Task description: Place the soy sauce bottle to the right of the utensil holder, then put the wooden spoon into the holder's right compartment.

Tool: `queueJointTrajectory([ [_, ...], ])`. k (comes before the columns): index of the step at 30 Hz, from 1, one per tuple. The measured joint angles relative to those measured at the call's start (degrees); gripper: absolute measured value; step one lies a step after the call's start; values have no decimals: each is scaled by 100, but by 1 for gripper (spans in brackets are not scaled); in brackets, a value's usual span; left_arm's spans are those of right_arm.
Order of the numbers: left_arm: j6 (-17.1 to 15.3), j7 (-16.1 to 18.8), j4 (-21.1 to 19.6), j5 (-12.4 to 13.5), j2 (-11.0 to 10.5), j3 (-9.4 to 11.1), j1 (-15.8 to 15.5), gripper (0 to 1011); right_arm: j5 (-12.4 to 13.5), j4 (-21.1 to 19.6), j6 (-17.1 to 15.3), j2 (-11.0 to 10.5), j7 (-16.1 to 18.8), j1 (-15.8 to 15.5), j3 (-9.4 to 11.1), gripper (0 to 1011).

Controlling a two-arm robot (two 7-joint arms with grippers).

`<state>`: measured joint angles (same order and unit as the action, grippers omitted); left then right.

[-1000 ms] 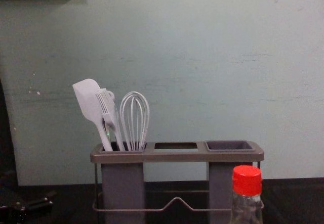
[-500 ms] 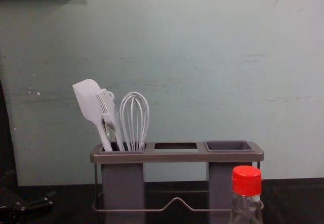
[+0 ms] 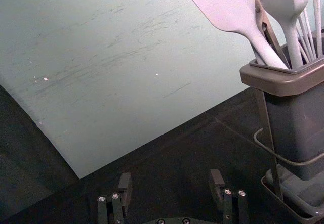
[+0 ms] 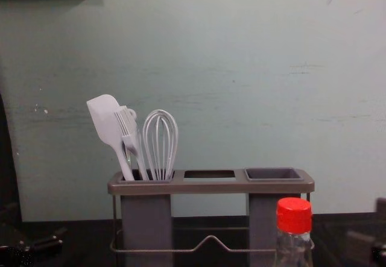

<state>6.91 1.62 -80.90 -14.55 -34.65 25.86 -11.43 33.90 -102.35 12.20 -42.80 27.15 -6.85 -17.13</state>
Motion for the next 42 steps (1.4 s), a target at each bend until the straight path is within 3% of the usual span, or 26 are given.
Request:
queueJointTrajectory([
  [7,0,0,0,0,0,0,0,1005,-224,188,-339,337,134,467,-259,1004],
  [16,0,0,0,0,0,0,0,1005,-497,456,-624,669,177,901,-421,1004],
  [31,0,0,0,0,0,0,0,1005,-688,799,-979,1100,262,1369,-509,1004],
  [42,0,0,0,1,0,0,0,1005,-685,794,-975,1090,261,1361,-506,1004],
])
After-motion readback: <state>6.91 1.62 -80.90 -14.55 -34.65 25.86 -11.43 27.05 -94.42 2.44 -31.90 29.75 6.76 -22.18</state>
